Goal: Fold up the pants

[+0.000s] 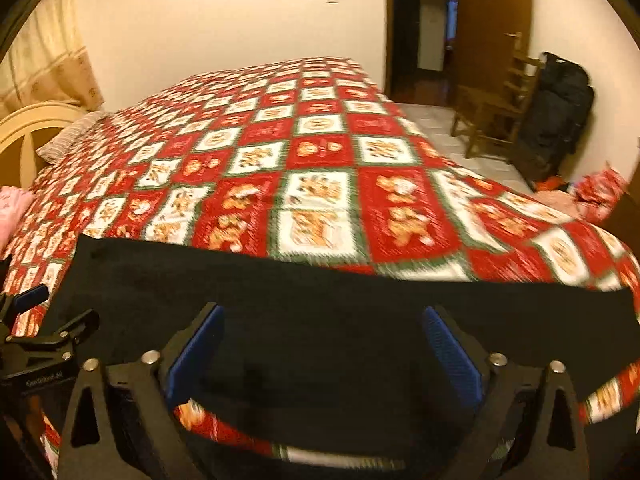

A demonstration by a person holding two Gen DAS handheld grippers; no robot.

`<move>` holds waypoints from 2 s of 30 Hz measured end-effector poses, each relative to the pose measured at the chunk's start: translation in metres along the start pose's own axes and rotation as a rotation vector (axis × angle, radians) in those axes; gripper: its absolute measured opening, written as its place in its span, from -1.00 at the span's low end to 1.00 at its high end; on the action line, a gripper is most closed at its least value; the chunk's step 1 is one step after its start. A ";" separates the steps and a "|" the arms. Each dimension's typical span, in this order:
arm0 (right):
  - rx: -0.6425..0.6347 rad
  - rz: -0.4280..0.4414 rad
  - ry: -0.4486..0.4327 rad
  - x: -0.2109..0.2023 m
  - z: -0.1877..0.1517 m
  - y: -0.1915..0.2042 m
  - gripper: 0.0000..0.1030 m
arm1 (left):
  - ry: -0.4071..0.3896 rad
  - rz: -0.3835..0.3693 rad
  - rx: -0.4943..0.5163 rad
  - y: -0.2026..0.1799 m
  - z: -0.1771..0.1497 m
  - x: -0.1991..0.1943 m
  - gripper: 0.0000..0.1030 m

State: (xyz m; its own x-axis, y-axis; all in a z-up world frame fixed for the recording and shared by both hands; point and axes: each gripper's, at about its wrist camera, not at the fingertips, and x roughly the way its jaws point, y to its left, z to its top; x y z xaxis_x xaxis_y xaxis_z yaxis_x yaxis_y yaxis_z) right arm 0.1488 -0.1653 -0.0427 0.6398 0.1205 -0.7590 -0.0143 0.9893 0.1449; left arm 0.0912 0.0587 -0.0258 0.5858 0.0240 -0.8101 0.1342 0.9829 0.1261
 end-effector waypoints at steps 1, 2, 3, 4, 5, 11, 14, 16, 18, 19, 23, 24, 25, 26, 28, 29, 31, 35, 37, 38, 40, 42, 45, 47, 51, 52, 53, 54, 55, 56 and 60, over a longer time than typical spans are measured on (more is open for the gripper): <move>-0.011 0.012 0.005 0.006 0.004 0.002 0.81 | 0.009 0.007 0.000 0.003 0.004 0.006 1.00; -0.030 0.018 0.010 0.011 0.008 0.006 0.81 | 0.019 0.019 0.002 0.007 0.008 0.012 1.00; -0.057 0.023 0.017 0.017 0.011 0.011 0.81 | 0.022 0.027 0.005 0.010 0.010 0.017 1.00; -0.085 0.026 0.026 0.023 0.013 0.016 0.81 | 0.026 0.036 0.009 0.014 0.013 0.025 1.00; -0.114 0.031 0.038 0.030 0.014 0.022 0.81 | 0.039 0.054 0.013 0.017 0.015 0.033 1.00; -0.219 0.022 0.063 0.060 0.019 0.042 0.78 | 0.073 0.054 -0.006 0.030 0.018 0.067 1.00; -0.261 0.032 0.096 0.078 0.019 0.049 0.54 | 0.082 0.048 -0.018 0.031 0.017 0.078 1.00; -0.285 0.039 0.139 0.092 0.017 0.052 0.34 | 0.061 0.031 -0.034 0.032 0.015 0.079 1.00; -0.270 0.070 0.140 0.098 0.016 0.049 0.34 | 0.056 0.012 -0.051 0.035 0.014 0.081 1.00; -0.262 0.082 0.137 0.098 0.016 0.047 0.34 | 0.052 -0.008 -0.067 0.038 0.013 0.082 1.00; -0.285 0.115 0.138 0.097 0.015 0.049 0.18 | 0.002 -0.070 -0.115 0.047 0.003 0.083 1.00; -0.298 0.133 0.143 0.096 0.015 0.051 -0.03 | 0.004 -0.069 -0.112 0.046 0.004 0.083 1.00; -0.310 0.153 0.149 0.095 0.016 0.054 -0.32 | 0.005 -0.066 -0.109 0.045 0.005 0.083 1.00; -0.324 0.174 0.156 0.094 0.016 0.058 -0.47 | 0.006 -0.062 -0.105 0.044 0.005 0.083 1.00; -0.362 0.177 0.159 0.090 0.016 0.065 -0.72 | 0.016 -0.065 -0.085 0.043 0.008 0.083 1.00; -0.382 0.174 0.154 0.088 0.015 0.068 -0.75 | 0.034 -0.077 -0.071 0.044 0.010 0.082 1.00; -0.392 0.177 0.143 0.081 0.015 0.069 -0.79 | 0.077 -0.104 -0.084 0.053 0.014 0.079 1.00; -0.362 0.212 0.125 0.068 0.015 0.064 -0.87 | 0.091 -0.140 -0.160 0.070 0.015 0.065 1.00; -0.371 0.219 0.114 0.060 0.012 0.064 -0.88 | 0.089 -0.121 -0.163 0.072 0.016 0.063 1.00; -0.383 0.220 0.103 0.053 0.008 0.065 -0.88 | 0.094 -0.108 -0.157 0.071 0.016 0.064 1.00; -0.412 0.222 0.067 0.036 0.000 0.069 -0.88 | 0.107 -0.097 -0.148 0.070 0.017 0.065 1.00; -0.438 0.236 0.029 0.017 -0.010 0.073 -0.88 | 0.097 -0.115 -0.154 0.072 0.019 0.060 1.00; -0.480 0.227 -0.021 -0.001 -0.023 0.080 -0.88 | 0.063 -0.184 -0.210 0.080 0.023 0.044 1.00; -0.519 0.214 -0.056 -0.009 -0.035 0.086 -0.88 | 0.060 -0.226 -0.252 0.084 0.031 0.038 1.00; -0.547 0.207 -0.071 -0.014 -0.051 0.091 -0.89 | 0.079 -0.261 -0.263 0.072 0.051 0.037 1.00; -0.549 0.204 -0.075 -0.015 -0.054 0.091 -0.89 | 0.102 -0.267 -0.248 0.064 0.057 0.042 1.00; -0.553 0.202 -0.082 -0.017 -0.057 0.091 -0.89 | 0.129 -0.258 -0.239 0.057 0.061 0.048 1.00; -0.555 0.203 -0.087 -0.019 -0.058 0.092 -0.89 | 0.156 -0.241 -0.239 0.051 0.063 0.055 1.00; -0.559 0.205 -0.091 -0.020 -0.060 0.092 -0.89 | 0.183 -0.229 -0.243 0.045 0.066 0.063 1.00; -0.566 0.206 -0.096 -0.021 -0.061 0.093 -0.89 | 0.203 -0.222 -0.245 0.041 0.067 0.068 1.00; -0.576 0.202 -0.105 -0.023 -0.064 0.095 -0.89 | 0.265 -0.206 -0.267 0.029 0.065 0.083 0.89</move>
State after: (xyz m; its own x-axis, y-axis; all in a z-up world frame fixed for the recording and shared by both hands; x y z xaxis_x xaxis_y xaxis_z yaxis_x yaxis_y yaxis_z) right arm 0.0836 -0.0692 -0.0527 0.6531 0.3300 -0.6816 -0.5368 0.8366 -0.1093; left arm 0.1956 0.0774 -0.0516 0.3382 -0.1655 -0.9264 -0.0052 0.9841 -0.1777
